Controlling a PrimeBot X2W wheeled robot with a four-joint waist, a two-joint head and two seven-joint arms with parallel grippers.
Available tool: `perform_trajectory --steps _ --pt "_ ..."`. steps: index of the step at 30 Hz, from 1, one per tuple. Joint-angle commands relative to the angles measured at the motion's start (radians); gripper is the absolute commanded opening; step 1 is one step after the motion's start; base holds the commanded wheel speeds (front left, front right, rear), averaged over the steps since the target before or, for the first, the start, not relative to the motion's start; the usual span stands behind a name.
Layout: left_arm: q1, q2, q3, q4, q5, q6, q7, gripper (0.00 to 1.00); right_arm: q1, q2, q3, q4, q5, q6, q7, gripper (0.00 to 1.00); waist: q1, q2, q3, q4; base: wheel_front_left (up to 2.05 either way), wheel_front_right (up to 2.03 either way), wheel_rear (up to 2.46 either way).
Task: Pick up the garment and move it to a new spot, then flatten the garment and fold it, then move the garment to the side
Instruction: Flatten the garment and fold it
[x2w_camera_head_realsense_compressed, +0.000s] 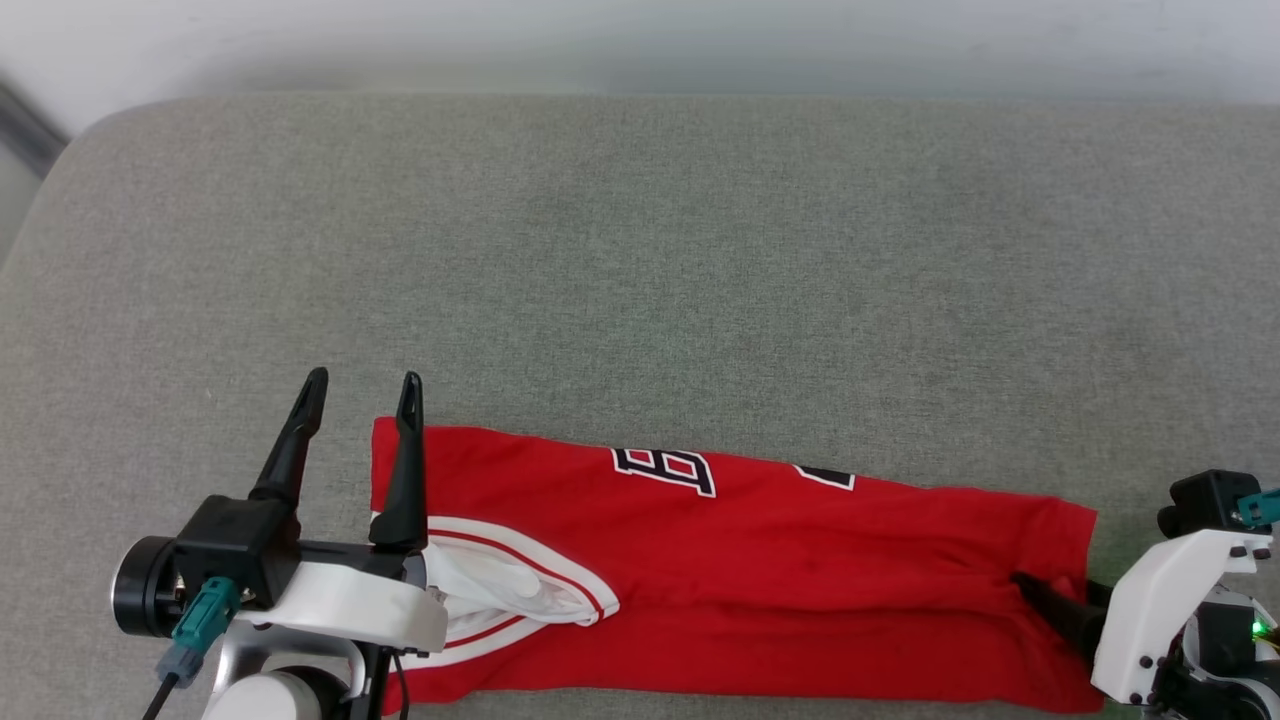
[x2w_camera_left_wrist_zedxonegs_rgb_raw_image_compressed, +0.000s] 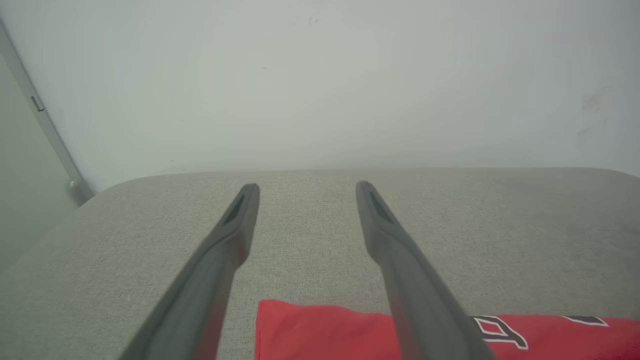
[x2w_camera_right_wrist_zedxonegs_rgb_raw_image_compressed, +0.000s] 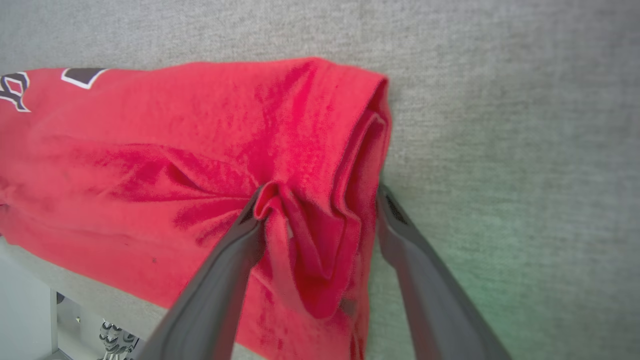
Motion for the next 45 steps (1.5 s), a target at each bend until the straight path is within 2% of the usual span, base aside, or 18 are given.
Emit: perform_trajectory --steps 1,2,3,14,18,21,24,27,30,34,39,45 --pt "-0.013 0.005 -0.005 0.001 0.005 -0.005 0.005 1.0 0.014 0.026 0.035 0.038 0.015 0.0 0.024 0.38 0.0 0.0 -0.005 -0.003 0.0 0.0 0.0" --pt "-0.009 0.007 -0.007 0.004 0.001 -0.007 0.011 1.0 0.01 0.03 0.037 0.041 0.02 0.0 0.023 0.16 0.0 0.0 -0.01 -0.006 0.0 0.0 0.0" --pt "-0.005 0.011 -0.008 0.006 -0.001 -0.009 0.016 1.0 0.004 0.031 0.04 0.044 0.025 0.0 0.027 0.0 0.0 0.0 -0.016 -0.009 0.0 0.0 0.0" --pt "0.04 0.028 -0.008 0.008 -0.009 0.008 0.044 1.0 -0.076 -0.051 0.037 0.028 0.028 0.0 -0.014 0.0 0.0 0.0 -0.102 -0.061 0.0 0.0 0.0" --pt "0.051 0.031 -0.011 0.001 -0.01 0.014 0.054 1.0 -0.082 -0.084 -0.025 0.041 0.019 0.0 -0.009 0.0 0.0 0.0 -0.12 -0.082 0.0 0.0 0.0" --pt "0.056 0.033 -0.012 -0.004 -0.011 0.017 0.057 1.0 -0.078 -0.109 -0.108 0.058 0.009 0.0 0.001 0.0 0.0 0.0 -0.125 -0.093 0.0 0.0 0.0" --pt "0.06 0.032 -0.014 -0.006 -0.014 0.02 0.057 1.0 -0.072 -0.106 -0.195 0.067 0.008 0.0 0.02 0.0 0.0 0.0 -0.129 -0.101 0.0 0.0 0.0" --pt "0.064 0.03 -0.013 -0.007 -0.018 0.023 0.057 1.0 -0.078 -0.073 -0.256 0.068 0.028 0.0 0.058 0.0 0.0 0.0 -0.131 -0.108 0.0 0.0 0.0" --pt "0.066 0.03 -0.015 -0.008 -0.02 0.022 0.056 1.0 -0.095 -0.007 -0.269 0.047 0.107 0.0 0.131 0.0 0.0 0.0 -0.132 -0.112 0.0 0.0 0.0" --pt "0.059 0.029 -0.021 -0.008 -0.023 0.019 0.058 1.0 -0.078 0.085 -0.24 0.001 0.24 0.0 0.241 0.0 0.0 0.0 -0.131 -0.107 0.0 0.0 0.0" --pt "0.044 0.024 -0.034 -0.001 -0.026 0.014 0.062 1.0 -0.069 0.19 -0.189 -0.023 0.411 0.0 0.326 0.0 0.0 0.0 -0.129 -0.082 0.0 0.0 0.0" --pt "0.026 0.015 -0.046 0.005 -0.031 0.005 0.057 1.0 -0.111 0.22 -0.085 0.012 0.545 0.0 0.322 0.0 0.0 0.0 -0.113 -0.042 0.0 0.0 0.0"
